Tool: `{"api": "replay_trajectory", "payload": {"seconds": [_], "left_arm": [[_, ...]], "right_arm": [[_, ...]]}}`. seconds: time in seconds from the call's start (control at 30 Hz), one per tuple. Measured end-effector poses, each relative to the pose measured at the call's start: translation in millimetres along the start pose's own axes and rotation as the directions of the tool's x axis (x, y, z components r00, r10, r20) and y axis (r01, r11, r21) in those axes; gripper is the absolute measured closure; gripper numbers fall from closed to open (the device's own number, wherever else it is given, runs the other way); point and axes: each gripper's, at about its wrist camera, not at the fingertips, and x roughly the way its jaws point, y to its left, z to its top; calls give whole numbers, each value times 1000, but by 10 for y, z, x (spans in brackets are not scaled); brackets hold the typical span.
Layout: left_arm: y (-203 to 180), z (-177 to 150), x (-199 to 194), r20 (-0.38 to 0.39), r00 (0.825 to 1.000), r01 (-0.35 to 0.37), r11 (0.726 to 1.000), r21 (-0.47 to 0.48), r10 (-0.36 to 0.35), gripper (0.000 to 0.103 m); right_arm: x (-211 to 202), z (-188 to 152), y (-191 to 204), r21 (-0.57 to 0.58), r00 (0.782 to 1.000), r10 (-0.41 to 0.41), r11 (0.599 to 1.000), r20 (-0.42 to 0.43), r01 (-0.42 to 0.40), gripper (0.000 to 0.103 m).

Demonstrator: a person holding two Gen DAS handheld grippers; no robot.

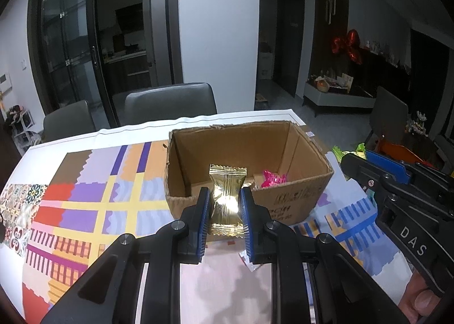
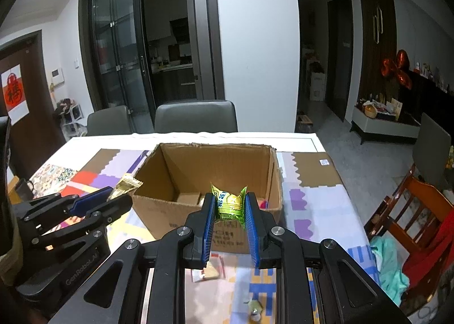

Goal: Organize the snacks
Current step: 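Carry the gold candy and green candy with both tools over the box, then open both tools to drop the gold and green candies into the box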

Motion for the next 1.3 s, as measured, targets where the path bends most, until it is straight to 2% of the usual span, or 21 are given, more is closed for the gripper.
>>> {"api": "replay_trajectory", "payload": {"seconds": [0.57, 0.9, 1.3], "left_arm": [[74, 185, 209, 6, 1000, -15, 999, -31, 15, 81], [159, 303, 452, -7, 1000, -28, 998, -63, 28, 81], [220, 392, 678, -28, 999, -32, 997, -74, 30, 81]], "right_arm": [[138, 181, -10, -5, 1000, -6, 1000, 12, 6, 80], [409, 375, 12, -4, 1000, -1, 1000, 4, 1, 80], [704, 412, 24, -10, 1000, 9, 1000, -26, -9, 80]]}}
